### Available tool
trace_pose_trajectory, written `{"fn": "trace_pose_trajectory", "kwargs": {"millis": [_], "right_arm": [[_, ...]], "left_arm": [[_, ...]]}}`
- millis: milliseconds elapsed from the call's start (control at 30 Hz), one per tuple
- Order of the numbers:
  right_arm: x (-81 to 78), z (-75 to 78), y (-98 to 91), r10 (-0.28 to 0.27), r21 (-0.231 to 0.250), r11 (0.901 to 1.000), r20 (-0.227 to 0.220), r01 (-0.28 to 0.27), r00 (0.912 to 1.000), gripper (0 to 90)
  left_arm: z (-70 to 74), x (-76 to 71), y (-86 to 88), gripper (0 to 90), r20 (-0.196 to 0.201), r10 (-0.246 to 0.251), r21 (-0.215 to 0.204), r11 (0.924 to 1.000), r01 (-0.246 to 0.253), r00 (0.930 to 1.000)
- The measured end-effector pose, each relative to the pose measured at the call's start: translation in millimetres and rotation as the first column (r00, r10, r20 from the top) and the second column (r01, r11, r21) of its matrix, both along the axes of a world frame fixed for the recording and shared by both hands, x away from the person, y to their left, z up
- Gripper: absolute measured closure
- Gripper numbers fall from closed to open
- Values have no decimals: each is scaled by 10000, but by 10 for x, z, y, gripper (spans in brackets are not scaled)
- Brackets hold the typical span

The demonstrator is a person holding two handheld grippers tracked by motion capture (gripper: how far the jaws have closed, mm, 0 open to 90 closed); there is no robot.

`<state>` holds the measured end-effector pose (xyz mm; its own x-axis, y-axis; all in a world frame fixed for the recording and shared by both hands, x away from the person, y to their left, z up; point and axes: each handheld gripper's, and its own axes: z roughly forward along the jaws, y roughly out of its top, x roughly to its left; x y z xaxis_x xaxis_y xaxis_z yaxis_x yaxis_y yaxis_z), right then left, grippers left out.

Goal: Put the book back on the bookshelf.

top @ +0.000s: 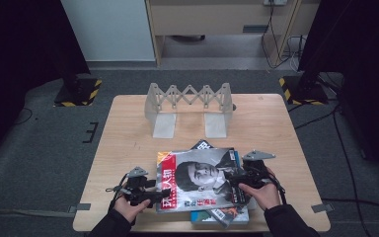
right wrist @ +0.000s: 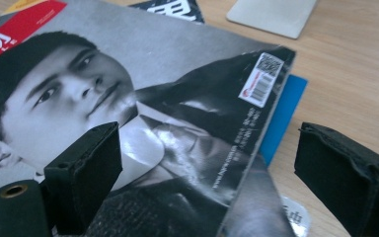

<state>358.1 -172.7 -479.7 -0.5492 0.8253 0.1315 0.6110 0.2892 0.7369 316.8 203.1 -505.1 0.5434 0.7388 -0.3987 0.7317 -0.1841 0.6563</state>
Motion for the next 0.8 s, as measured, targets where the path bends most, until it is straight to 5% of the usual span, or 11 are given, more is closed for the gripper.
{"fn": "trace_pose_trajectory", "kwargs": {"millis": [633,800], "right_arm": [[10,-105,55,133,278,9995,-178,-128,9998,113],[7,-119,51,109,356,9993,-173,-102,9998,109]], "left_arm": [[-103,41,-72,199,-1185,-694,-1265,9905,543,9905],[-22,28,-26,265,-1085,-699,-1760,9831,500,9916]]}}
